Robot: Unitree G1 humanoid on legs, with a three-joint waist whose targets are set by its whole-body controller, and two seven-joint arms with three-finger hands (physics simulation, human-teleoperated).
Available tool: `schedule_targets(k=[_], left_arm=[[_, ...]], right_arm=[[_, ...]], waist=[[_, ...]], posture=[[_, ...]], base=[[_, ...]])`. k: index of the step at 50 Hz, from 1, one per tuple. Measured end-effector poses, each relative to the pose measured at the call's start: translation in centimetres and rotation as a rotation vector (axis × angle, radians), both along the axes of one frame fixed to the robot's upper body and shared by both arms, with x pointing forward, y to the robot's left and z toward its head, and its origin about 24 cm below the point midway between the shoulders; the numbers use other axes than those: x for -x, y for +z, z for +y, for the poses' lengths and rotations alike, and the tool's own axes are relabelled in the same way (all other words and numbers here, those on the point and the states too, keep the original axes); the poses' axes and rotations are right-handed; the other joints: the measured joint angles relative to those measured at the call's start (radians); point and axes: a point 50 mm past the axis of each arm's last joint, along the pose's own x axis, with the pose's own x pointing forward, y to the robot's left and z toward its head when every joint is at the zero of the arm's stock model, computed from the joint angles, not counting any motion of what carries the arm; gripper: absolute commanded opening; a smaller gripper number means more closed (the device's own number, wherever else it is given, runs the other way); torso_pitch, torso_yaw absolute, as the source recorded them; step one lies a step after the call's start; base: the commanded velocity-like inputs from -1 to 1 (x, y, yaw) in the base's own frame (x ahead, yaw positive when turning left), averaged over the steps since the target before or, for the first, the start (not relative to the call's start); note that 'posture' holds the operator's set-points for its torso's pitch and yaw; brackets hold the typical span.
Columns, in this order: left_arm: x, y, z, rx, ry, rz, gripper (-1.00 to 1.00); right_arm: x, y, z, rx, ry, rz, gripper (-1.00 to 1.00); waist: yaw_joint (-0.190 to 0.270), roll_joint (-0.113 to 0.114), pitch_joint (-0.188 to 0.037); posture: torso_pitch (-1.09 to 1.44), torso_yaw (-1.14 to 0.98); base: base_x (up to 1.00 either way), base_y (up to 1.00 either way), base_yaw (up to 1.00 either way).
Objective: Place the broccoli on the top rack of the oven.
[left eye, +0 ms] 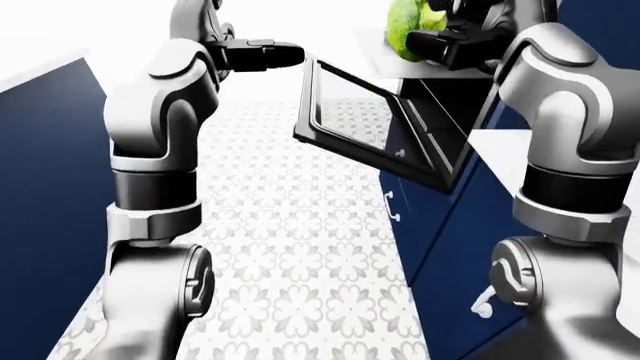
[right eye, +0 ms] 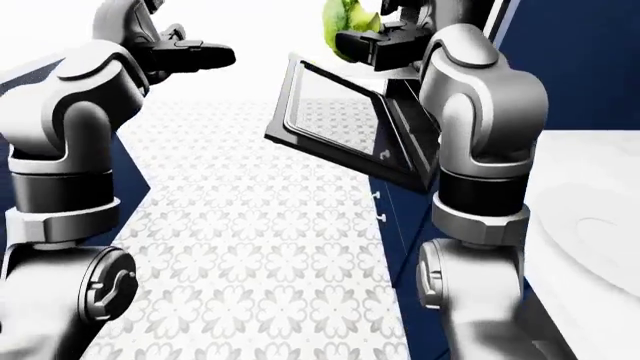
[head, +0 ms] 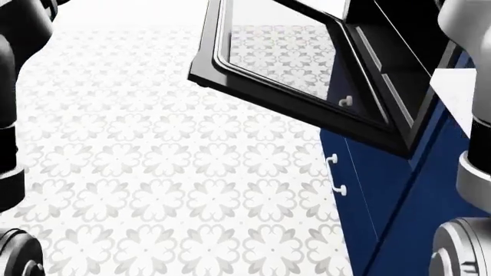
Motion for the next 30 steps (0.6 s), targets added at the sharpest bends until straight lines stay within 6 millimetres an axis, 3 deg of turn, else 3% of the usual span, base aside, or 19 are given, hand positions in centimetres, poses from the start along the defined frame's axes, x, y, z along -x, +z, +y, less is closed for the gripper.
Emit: schedule_targets(k=[3, 10, 15, 17, 18, 20, 22, 27, 30], left_arm=[[-0.1, -0.6, 0.0, 0.003, -0.005, 0.014, 1.0], [-0.2, -1.2, 0.3, 0.007, 0.005, 0.028, 1.0], [-0.3, -1.2, 0.3, 0.008, 0.005, 0.028, 1.0], [-0.3, -1.6, 0.6, 0.011, 0.019, 0.036, 1.0], [-0.4, -1.9, 0.9, 0.013, 0.03, 0.047, 1.0], [-0.5, -2.2, 1.2, 0.014, 0.047, 0.063, 1.0], [-0.5, -1.9, 1.0, 0.007, 0.044, 0.057, 1.0], [-0.2, -1.0, 0.9, 0.007, 0.03, 0.011, 1.0], [-0.2, -0.8, 0.9, 0.007, 0.033, 0.008, 1.0]], right_arm=[[0.0, -0.1, -0.3, 0.005, -0.023, 0.008, -1.0], [-0.2, -0.2, 0.0, 0.016, -0.011, 0.013, -1.0], [-0.2, -0.2, 0.0, 0.021, -0.01, 0.02, -1.0], [-0.2, -0.5, 0.4, 0.026, 0.004, 0.025, -1.0], [-0.2, -0.7, 0.6, 0.03, 0.015, 0.034, -1.0], [-0.3, -1.1, 0.9, 0.034, 0.032, 0.051, -1.0], [-0.2, -1.1, 0.8, 0.036, 0.03, 0.052, -1.0], [0.3, -0.3, 0.5, 0.031, 0.016, 0.005, -1.0], [0.3, 0.0, 0.5, 0.033, 0.017, -0.004, -1.0]], waist=[[0.004, 0.006, -0.003], [-0.002, 0.049, 0.002], [-0.013, 0.102, -0.003], [-0.001, 0.085, 0.011], [0.002, 0.092, 0.013], [0.003, 0.098, 0.005], [0.002, 0.088, -0.003], [0.007, 0.043, -0.008], [0.015, -0.006, -0.013]], posture=[[0.0, 0.0], [0.0, 0.0], [0.0, 0.0], [0.0, 0.0], [0.0, 0.0], [0.0, 0.0], [0.0, 0.0], [0.0, 0.0], [0.0, 0.0]], base=[[0.16, -0.11, 0.0], [0.16, -0.09, 0.0], [0.17, -0.08, 0.0], [0.16, -0.09, 0.0], [0.17, -0.08, 0.0], [0.17, -0.09, 0.0], [0.16, -0.09, 0.0], [0.16, -0.08, 0.0], [0.17, -0.08, 0.0]])
